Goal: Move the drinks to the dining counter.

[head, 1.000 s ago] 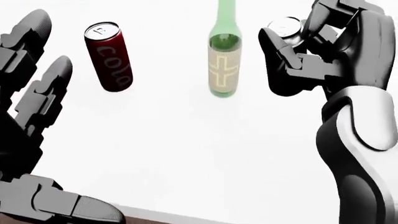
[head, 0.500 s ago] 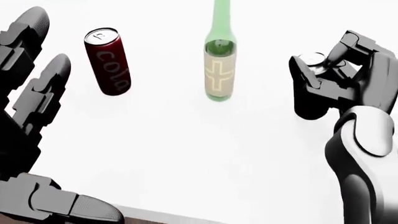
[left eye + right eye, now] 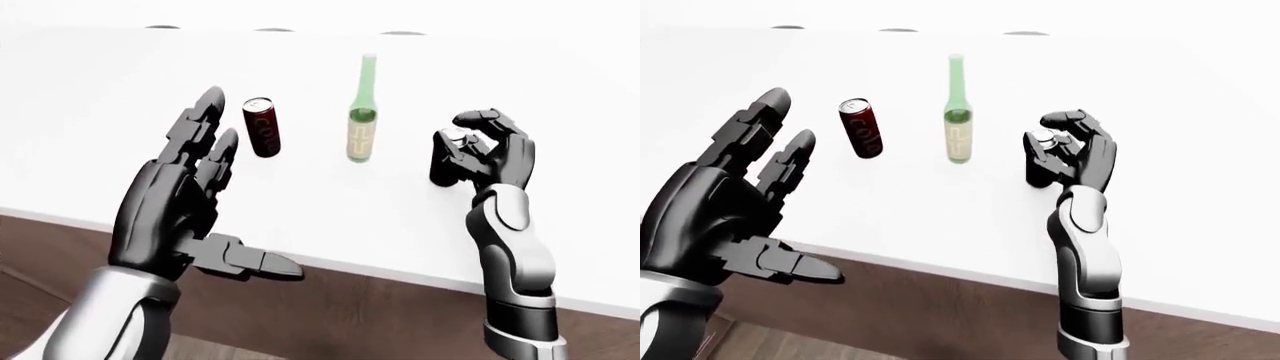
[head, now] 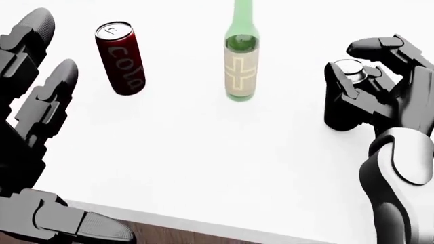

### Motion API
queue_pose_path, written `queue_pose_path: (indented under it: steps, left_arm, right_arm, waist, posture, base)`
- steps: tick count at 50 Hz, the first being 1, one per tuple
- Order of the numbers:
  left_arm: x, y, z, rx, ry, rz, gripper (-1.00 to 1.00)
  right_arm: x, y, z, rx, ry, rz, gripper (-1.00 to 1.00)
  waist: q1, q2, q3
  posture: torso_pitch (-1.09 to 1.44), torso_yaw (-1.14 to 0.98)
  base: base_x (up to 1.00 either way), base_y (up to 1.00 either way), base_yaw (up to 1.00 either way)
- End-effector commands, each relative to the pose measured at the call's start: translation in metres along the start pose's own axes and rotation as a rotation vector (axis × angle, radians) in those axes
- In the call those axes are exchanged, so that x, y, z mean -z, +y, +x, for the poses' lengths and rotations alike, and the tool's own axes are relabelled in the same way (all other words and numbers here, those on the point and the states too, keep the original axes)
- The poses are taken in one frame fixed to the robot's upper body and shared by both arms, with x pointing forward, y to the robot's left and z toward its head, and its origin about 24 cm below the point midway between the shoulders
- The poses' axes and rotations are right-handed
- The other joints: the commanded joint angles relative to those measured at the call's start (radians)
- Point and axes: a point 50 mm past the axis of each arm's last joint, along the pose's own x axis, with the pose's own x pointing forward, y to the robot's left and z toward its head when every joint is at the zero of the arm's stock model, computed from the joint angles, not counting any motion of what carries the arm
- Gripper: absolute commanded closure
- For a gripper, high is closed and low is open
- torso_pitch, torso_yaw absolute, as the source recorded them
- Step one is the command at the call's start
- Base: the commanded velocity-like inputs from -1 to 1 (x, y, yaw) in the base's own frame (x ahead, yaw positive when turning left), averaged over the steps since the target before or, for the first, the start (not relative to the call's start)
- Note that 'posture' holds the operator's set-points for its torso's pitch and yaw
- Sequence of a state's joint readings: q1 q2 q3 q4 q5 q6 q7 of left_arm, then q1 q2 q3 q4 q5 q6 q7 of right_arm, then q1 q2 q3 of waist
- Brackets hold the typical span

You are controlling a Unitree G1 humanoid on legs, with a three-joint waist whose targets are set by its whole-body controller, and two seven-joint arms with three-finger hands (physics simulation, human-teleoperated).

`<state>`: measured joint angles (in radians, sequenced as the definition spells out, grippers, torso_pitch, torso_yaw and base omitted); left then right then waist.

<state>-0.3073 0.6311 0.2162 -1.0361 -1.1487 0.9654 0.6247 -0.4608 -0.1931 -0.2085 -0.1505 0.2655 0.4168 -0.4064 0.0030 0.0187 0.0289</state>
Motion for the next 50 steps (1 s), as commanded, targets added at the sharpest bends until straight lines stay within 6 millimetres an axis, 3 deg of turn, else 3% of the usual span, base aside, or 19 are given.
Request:
queue_pose_path:
  steps: [1, 5, 6, 10, 13, 14, 27, 37, 44, 50]
  left_arm:
    - [-0.008, 0.001, 0.0, -0.014, -0.056, 0.008, -1.0]
    - [-0.009, 0.001, 0.0, -0.013, -0.056, 0.01, -1.0]
    - [-0.009, 0.001, 0.0, -0.014, -0.056, 0.009, -1.0]
    - [-0.009, 0.0, 0.001, -0.012, -0.056, 0.008, -1.0]
    - [-0.009, 0.0, 0.001, -0.012, -0.057, 0.009, -1.0]
    - [-0.009, 0.0, 0.001, -0.011, -0.056, 0.009, -1.0]
    - [-0.009, 0.0, 0.001, -0.011, -0.055, 0.009, -1.0]
    - [-0.009, -0.001, 0.001, -0.01, -0.056, 0.01, -1.0]
    - [-0.009, -0.001, 0.001, -0.009, -0.058, 0.01, -1.0]
    - [-0.012, 0.0, 0.0, -0.013, -0.061, 0.01, -1.0]
  right_arm:
    - [-0.013, 0.001, 0.001, -0.004, -0.059, 0.004, 0.18]
    - [-0.012, 0.0, 0.001, -0.007, -0.065, -0.001, 0.08]
    - [-0.012, -0.001, 0.0, -0.011, -0.064, -0.001, -0.15]
    - [-0.013, -0.001, 0.0, -0.012, -0.07, -0.008, -0.13]
    - [-0.012, -0.002, 0.0, -0.011, -0.072, -0.011, -0.18]
    - [-0.012, -0.002, 0.0, -0.012, -0.071, -0.011, -0.29]
    - [-0.019, -0.005, 0.001, -0.01, -0.088, -0.014, -0.14]
    - [-0.036, -0.004, -0.003, -0.023, -0.127, -0.033, -0.34]
    - [-0.043, -0.005, -0.005, -0.026, -0.142, -0.042, -0.36]
    - [-0.06, -0.01, -0.008, -0.014, -0.179, -0.049, -0.8]
  waist:
    - [-0.001, 0.001, -0.015]
    - [0.0, 0.0, -0.017]
    - [0.0, 0.0, -0.017]
    - [0.001, -0.001, -0.017]
    - [0.001, -0.001, -0.018]
    - [0.001, -0.001, -0.018]
    - [0.001, -0.002, -0.018]
    - [0.002, -0.001, -0.017]
    - [0.001, -0.004, -0.019]
    - [0.002, -0.003, -0.017]
  posture:
    - [0.0, 0.0]
    - [0.0, 0.0]
    - [0.0, 0.0]
    - [0.0, 0.0]
    - [0.0, 0.0]
    - [0.0, 0.0]
    - [0.0, 0.0]
    - [0.0, 0.0]
    - [0.0, 0.0]
    - [0.0, 0.0]
  base:
    - [0.0, 0.0, 0.0]
    - [0.0, 0.0, 0.0]
    - [0.0, 0.0, 0.0]
    - [0.0, 0.0, 0.0]
    - [0.0, 0.0, 0.0]
    - [0.0, 0.0, 0.0]
    - [0.0, 0.0, 0.0]
    - [0.0, 0.0, 0.0]
    - [0.0, 0.0, 0.0]
    - [0.0, 0.0, 0.0]
